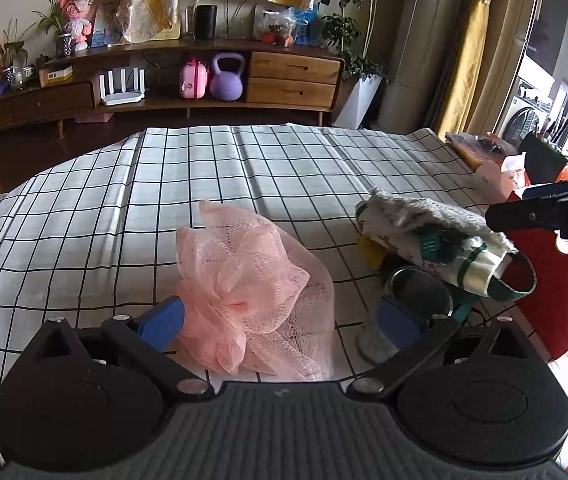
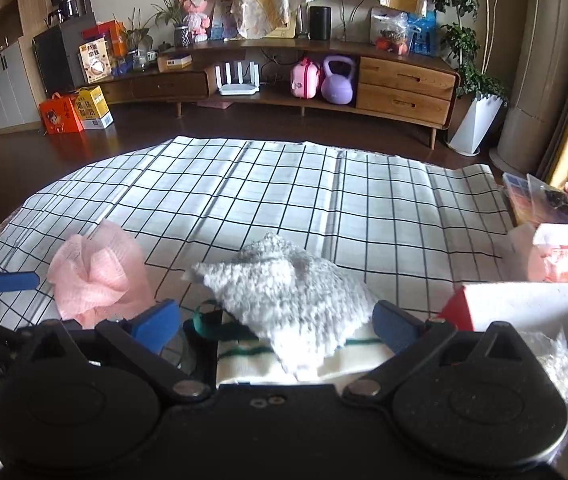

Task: Organize soft objects
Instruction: 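Grasp the pink mesh bath puff with the left tool while the right grasps the white fluffy cloth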

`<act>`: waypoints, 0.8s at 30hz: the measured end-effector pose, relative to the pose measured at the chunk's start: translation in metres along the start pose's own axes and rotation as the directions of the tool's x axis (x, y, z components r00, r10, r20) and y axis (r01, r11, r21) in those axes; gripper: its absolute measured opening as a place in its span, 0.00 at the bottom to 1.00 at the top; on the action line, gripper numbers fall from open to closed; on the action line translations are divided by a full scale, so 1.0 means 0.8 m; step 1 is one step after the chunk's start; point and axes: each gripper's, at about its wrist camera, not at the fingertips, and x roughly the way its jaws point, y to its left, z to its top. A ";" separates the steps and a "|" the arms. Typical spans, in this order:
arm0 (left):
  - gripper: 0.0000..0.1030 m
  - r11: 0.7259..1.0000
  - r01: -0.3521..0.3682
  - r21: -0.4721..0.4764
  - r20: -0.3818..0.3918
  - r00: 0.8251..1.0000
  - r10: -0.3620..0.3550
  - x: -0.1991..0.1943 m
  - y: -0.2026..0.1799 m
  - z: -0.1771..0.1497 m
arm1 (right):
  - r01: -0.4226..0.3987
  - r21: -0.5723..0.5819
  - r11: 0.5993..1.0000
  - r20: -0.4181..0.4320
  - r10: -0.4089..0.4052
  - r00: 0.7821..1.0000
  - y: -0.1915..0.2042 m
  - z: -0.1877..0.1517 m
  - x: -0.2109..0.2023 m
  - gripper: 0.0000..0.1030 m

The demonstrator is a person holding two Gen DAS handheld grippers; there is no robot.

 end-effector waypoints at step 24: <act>0.94 0.994 -0.091 -0.054 -0.068 0.994 0.088 0.097 0.023 0.000 | 0.003 0.015 1.000 -0.083 -0.001 0.997 0.014 0.020 0.096 0.81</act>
